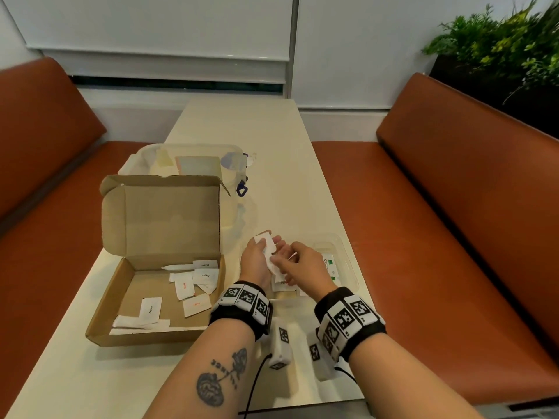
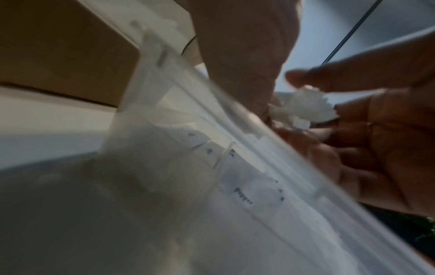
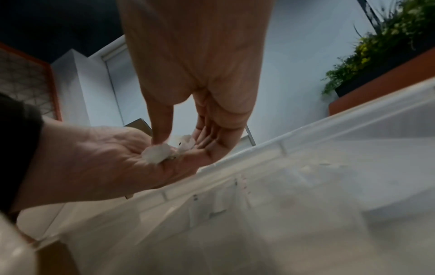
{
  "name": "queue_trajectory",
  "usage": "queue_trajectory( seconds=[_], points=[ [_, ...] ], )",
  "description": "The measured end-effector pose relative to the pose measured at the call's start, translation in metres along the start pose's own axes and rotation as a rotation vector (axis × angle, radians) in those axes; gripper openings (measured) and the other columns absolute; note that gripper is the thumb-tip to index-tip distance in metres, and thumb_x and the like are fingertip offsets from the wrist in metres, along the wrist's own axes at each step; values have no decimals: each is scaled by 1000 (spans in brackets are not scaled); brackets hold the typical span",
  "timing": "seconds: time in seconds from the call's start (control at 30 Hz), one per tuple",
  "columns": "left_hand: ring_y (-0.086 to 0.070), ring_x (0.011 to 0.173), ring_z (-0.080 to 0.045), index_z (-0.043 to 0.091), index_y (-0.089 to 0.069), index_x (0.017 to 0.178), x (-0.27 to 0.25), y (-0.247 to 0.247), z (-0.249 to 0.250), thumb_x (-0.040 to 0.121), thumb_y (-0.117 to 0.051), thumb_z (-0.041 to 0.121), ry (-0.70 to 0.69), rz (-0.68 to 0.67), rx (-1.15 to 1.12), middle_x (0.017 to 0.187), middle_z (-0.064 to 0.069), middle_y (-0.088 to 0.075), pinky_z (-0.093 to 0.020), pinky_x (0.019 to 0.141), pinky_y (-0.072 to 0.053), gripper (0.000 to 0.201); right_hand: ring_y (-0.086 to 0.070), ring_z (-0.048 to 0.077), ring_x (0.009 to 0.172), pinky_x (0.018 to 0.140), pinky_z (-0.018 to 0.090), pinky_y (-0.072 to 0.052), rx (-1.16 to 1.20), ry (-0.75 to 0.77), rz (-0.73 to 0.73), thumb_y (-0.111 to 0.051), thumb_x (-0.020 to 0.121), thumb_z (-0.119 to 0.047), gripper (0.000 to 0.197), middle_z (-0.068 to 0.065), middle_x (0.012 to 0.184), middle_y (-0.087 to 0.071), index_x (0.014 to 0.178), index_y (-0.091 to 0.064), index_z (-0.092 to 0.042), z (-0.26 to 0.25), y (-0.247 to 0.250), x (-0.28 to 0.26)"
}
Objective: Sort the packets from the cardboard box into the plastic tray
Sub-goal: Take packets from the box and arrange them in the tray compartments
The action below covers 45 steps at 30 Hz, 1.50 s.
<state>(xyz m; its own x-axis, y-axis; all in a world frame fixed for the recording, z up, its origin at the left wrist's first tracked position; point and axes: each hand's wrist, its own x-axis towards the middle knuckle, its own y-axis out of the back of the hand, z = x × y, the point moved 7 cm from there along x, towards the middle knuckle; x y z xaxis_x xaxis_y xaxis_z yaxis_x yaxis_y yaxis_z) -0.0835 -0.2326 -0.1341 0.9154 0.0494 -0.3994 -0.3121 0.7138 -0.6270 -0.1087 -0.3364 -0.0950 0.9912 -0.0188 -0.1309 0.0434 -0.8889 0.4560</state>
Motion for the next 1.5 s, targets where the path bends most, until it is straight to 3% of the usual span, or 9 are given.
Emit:
queue_trajectory(
  seconds=[0.13, 0.33, 0.53, 0.7, 0.8, 1.03, 1.2, 1.33, 1.5],
  points=[
    [-59, 80, -25, 7, -50, 112, 2, -1, 8, 100, -34, 5, -21, 6, 14, 92, -13, -59, -40, 71, -51, 19, -59, 15, 56, 52, 23, -53, 158, -60, -41, -75, 74, -4, 28, 11, 75, -61, 88, -52, -12, 1, -2, -1],
    [-56, 78, -20, 6, -47, 116, 10, 11, 22, 100, -32, 2, -111, 78, 2, 90, -12, -56, -29, 70, -49, 22, -60, 13, 57, 53, 20, -50, 144, -130, -100, -74, 73, -1, 30, 9, 75, -68, 93, -55, -11, 6, 6, 3],
    [-41, 59, -12, 15, -49, 111, 16, 18, 33, 94, -28, -2, -208, 183, 419, 94, -4, -55, -20, 51, -37, 32, -67, 22, 62, 61, 29, -59, 346, -27, 109, -61, 81, 5, 11, 11, 77, -57, 85, -61, -5, -7, 27, 10],
    [-36, 53, -12, 13, -53, 104, 21, 7, 30, 97, -41, 13, -78, 143, 592, 90, -8, -55, -21, 44, -31, 15, -57, 1, 64, 61, 7, -44, 142, 168, 236, -70, 75, -3, 19, -8, 71, -64, 70, -63, -19, -26, 37, 13],
    [-30, 41, -7, 8, -57, 92, 20, 2, 31, 92, -57, 37, -20, 66, 527, 79, -3, -61, -16, 36, -27, 28, -55, 2, 75, 68, 11, -43, 46, 230, 202, -70, 75, -1, 20, -11, 77, -61, 72, -62, -19, -30, 31, 13],
    [-24, 43, -10, 8, -56, 88, 13, -2, 41, 87, -67, 21, -121, 10, 523, 65, -2, -39, -18, 36, -21, 18, -66, 8, 77, 70, 15, -50, 190, 153, 122, -78, 74, -19, 12, -3, 84, -70, 79, -67, -18, -18, 23, 17],
    [-26, 46, -10, 8, -58, 92, 13, 0, 44, 86, -68, 26, -180, 76, 501, 69, -2, -44, -20, 39, -23, 21, -68, 20, 65, 68, 28, -58, 316, 102, 99, -73, 77, 0, 14, 8, 71, -63, 80, -62, -8, -14, 21, 20],
    [-26, 45, -10, 6, -61, 91, 14, 0, 45, 86, -69, 26, -175, 33, 546, 73, -5, -45, -20, 39, -23, 22, -69, 24, 67, 61, 28, -54, 309, 19, 42, -73, 80, -13, 11, 9, 69, -66, 86, -65, -9, -11, 15, 23],
    [-26, 40, -7, 8, -62, 86, 13, 0, 48, 84, -70, 33, -149, -42, 617, 64, -1, -53, -18, 37, -23, 26, -60, 12, 62, 57, 18, -49, 267, -16, 102, -70, 82, -12, 4, 4, 71, -67, 82, -67, -11, -8, 11, 27]
  ],
)
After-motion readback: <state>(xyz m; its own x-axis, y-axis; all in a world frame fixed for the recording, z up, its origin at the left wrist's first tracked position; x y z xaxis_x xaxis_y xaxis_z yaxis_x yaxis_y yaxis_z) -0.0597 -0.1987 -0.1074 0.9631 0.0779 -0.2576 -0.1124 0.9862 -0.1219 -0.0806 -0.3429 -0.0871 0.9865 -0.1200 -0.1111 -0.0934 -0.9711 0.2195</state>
